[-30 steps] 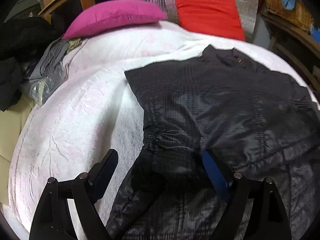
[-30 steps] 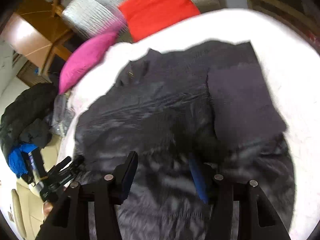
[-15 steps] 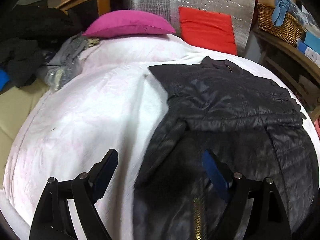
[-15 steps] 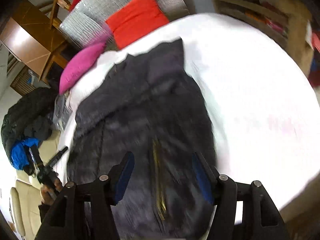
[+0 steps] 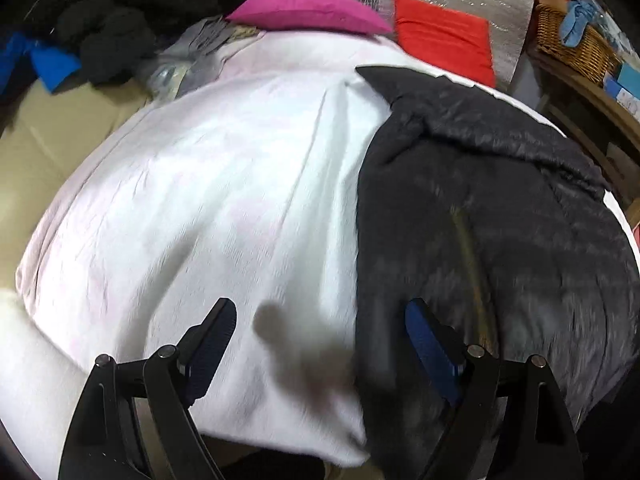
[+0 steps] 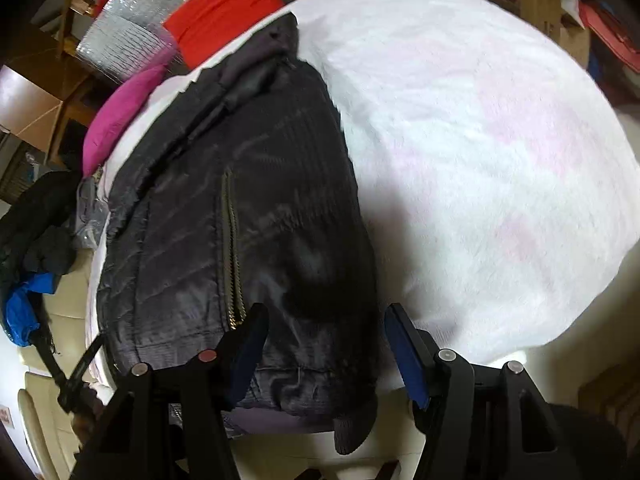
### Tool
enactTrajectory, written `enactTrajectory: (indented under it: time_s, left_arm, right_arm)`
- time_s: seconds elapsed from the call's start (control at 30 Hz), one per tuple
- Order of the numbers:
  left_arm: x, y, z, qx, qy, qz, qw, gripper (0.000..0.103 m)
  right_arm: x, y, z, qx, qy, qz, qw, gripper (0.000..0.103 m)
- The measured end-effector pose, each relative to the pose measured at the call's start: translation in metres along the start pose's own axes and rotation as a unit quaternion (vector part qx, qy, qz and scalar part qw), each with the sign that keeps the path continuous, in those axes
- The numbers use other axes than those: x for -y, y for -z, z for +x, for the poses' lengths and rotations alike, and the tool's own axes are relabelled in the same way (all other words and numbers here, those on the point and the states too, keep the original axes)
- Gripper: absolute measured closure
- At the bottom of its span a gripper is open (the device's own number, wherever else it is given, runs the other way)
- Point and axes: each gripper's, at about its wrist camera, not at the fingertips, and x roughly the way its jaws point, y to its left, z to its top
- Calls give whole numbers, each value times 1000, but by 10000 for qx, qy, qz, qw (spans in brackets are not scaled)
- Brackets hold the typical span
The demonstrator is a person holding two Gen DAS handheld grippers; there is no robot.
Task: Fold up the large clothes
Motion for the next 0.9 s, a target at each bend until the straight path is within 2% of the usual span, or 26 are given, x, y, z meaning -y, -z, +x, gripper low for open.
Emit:
enactTrajectory:
  time_s: [0.07, 0.13, 0.27, 0.3, 0.37, 0.43, 0.5, 0.57, 0.6, 0.63, 0.67, 0.73, 0.8, 0.87, 0.9]
  left_arm:
    - [-3, 10, -3, -124, 158, -106, 9997, 16]
    - [-3, 20, -8, -180, 290, -147, 9993, 16]
    - [0, 36, -8, -442, 789, -272, 9955, 18]
    - [0, 38, -7, -485, 943, -328, 9938, 23]
    - [2, 41, -6, -584, 1170, -405, 9906, 51]
    - [4, 43, -7, -574, 1326, -454, 9885, 57]
    - [9, 45, -8, -554, 1365, -398, 9883, 57]
    - [15, 47, -8, -580, 1374, -338, 9882, 55]
    - [16, 47, -8, -598, 1384, -333, 9880, 52]
    - [18, 47, -6, -681, 1465, -351, 9862, 44]
    - [18, 47, -4, -778, 1556, -394, 9840, 40]
    - [18, 50, -3, -836, 1598, -469, 9825, 40]
    - [20, 53, -4, -777, 1580, -397, 9836, 42]
    - [24, 54, -8, -700, 1488, -273, 9860, 55]
    - [25, 54, -9, -675, 1475, -249, 9864, 56]
  right_arm:
    - [-6, 7, 7, -87, -78, -12, 9999, 38]
    - [-13, 12, 5, 32, -106, -125, 9999, 38]
    - [-18, 17, -6, 175, -374, -242, 9989, 38]
    - [-16, 16, -6, 146, -363, -206, 9990, 38]
    - [-6, 14, -2, 4, -331, -4, 9995, 38]
    - [3, 16, 5, -156, -207, 161, 9995, 38]
    - [4, 19, 15, -351, -281, 246, 9987, 38]
    - [-6, 25, 18, -299, -170, 30, 9994, 38]
    - [-10, 27, 17, -264, -125, -92, 9995, 38]
    - [-15, 27, 14, -228, -127, -179, 9995, 39]
    - [-18, 28, 10, -191, -188, -230, 9994, 44]
    - [-22, 29, 0, -132, -384, -390, 9984, 47]
    - [-23, 30, -2, -129, -374, -482, 9981, 47]
    - [-19, 31, 3, -208, -301, -451, 9983, 48]
    - [-16, 32, 7, -252, -290, -393, 9985, 48]
